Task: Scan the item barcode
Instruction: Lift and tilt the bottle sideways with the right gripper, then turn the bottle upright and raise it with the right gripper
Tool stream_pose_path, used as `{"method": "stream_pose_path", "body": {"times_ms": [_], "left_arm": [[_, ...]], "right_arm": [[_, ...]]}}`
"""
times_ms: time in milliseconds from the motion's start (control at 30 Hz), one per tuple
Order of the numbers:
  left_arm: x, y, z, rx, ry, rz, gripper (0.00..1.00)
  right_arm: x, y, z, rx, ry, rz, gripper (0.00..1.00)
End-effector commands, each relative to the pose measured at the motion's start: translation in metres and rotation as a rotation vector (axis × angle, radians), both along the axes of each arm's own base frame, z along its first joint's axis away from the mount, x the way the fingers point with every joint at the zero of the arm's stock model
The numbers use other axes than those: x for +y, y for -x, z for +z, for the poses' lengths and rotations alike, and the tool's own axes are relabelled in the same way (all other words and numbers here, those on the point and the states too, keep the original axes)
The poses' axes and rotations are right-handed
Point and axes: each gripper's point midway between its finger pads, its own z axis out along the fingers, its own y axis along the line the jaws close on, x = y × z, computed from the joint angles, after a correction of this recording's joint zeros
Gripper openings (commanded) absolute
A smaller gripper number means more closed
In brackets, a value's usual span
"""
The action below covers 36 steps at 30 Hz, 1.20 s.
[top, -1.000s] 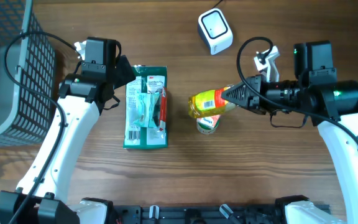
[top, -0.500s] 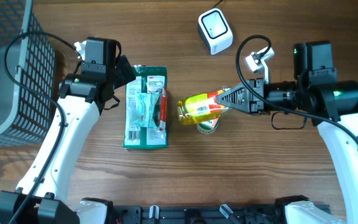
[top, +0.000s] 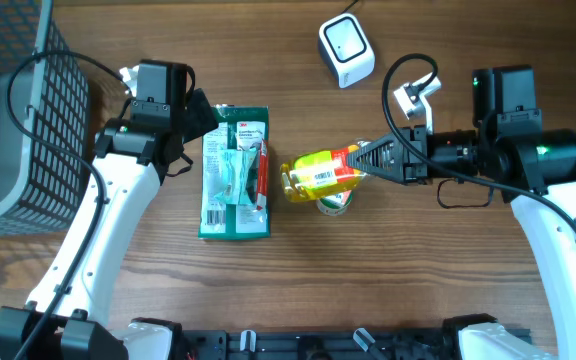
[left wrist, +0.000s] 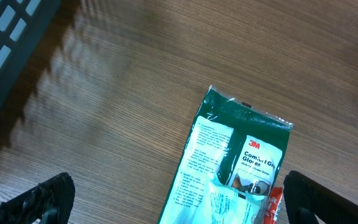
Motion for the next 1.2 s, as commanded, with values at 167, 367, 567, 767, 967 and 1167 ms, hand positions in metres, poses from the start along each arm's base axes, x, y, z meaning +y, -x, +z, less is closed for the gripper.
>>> {"method": "stream_pose_path", "body": {"times_ms": [167,367,567,767,967,1167], "left_arm": [[0.001,0.000,-0.003,0.008,-0.008,-0.009,1.00],[0.001,0.000,-0.003,0.008,-0.008,-0.009,1.00],[0.001,0.000,-0.003,0.008,-0.008,-0.009,1.00],[0.001,0.000,-0.003,0.008,-0.008,-0.009,1.00],[0.001,0.000,-0.003,0.008,-0.008,-0.009,1.00],[0.001,0.000,-0.003,0.008,-0.008,-0.009,1.00]], "right_arm": [[0.002,0.005,0.013,-0.049,-0.036,0.028,0.04],[0.001,0.003,0.010,-0.051,-0.019,0.018,0.04],[0.001,0.003,0.010,-0.056,-0.020,0.018,0.04],[-0.002,-0.002,0.004,-0.060,0.022,-0.007,0.04],[-0.017,-0.018,-0.022,-0.070,0.193,-0.106,0.04],[-0.060,-0.043,-0.063,-0.083,0.516,-0.289,0.05]]}}
